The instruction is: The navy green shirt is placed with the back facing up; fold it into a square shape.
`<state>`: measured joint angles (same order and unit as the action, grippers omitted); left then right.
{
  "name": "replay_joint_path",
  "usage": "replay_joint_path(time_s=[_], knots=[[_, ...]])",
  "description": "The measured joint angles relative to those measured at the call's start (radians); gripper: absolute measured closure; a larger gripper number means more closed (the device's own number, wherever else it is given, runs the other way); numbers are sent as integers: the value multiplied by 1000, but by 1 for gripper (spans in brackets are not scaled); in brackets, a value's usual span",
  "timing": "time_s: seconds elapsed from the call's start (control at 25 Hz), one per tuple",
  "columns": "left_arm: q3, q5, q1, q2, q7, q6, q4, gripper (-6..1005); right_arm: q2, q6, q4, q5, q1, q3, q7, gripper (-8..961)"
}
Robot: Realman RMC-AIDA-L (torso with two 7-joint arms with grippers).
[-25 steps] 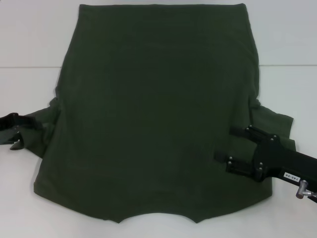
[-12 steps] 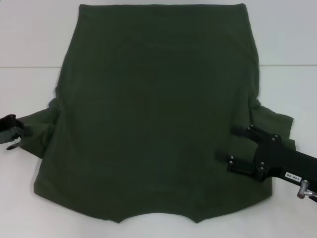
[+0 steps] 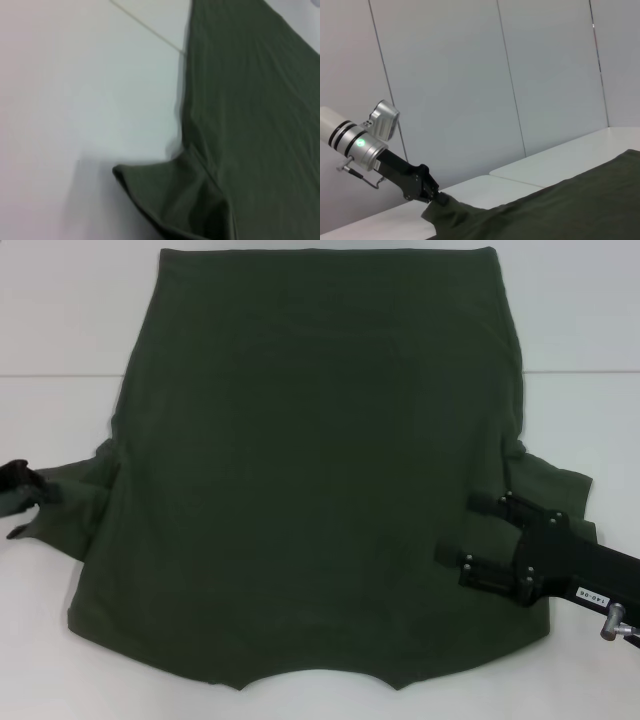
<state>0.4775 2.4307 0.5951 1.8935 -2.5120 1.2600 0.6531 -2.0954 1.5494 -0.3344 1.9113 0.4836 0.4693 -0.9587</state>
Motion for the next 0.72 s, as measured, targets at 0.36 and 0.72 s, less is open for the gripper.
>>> replay_joint_path(time_s=[0.36,0.72], knots=[[-2,4,13,-49,-35,32,65,992,0,4,-1,0,0,0,0,111],[7,17,47,-76,-72,78,121,993,0,5,-1,0,0,-1,1,115]])
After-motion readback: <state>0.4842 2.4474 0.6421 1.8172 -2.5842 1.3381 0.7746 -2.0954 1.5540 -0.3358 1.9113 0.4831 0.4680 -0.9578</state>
